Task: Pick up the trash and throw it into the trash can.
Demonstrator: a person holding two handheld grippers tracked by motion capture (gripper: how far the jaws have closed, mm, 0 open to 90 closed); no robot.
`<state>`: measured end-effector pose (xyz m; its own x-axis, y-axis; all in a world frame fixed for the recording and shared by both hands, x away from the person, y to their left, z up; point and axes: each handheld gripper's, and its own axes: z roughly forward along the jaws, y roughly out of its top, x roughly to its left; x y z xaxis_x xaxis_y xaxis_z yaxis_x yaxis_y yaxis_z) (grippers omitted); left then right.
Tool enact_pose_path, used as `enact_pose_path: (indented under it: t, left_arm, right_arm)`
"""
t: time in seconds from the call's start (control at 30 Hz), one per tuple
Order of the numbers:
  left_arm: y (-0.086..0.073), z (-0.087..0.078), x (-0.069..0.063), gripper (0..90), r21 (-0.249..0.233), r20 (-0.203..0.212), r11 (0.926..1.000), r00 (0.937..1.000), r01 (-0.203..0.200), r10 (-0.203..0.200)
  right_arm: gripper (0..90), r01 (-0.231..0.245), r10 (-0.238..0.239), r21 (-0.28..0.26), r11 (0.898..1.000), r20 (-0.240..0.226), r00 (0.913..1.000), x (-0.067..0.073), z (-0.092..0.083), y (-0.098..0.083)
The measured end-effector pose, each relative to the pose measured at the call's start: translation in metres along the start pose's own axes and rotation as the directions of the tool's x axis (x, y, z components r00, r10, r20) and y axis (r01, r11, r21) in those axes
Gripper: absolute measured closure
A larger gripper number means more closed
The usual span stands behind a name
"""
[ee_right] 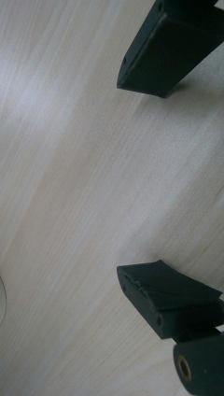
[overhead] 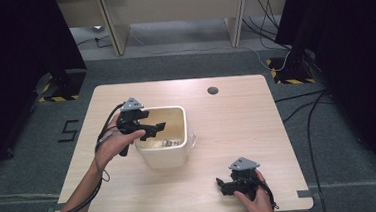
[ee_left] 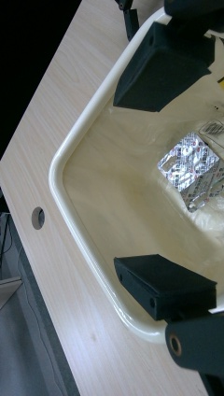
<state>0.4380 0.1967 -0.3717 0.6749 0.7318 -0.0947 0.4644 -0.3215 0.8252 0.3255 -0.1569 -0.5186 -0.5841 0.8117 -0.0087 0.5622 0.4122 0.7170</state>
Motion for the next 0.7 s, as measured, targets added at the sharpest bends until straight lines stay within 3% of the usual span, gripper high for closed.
enact_pose_path:
  t: [0.7]
  left_arm:
    - [-0.011,-0.044,0.027,16.2,-0.072,-0.064,0.9956,0.9959,0.06,-0.064]
  right_arm:
    - [10.1,-0.001,0.001,0.0,1.0,0.0,1.0,0.0,0.0,0.0]
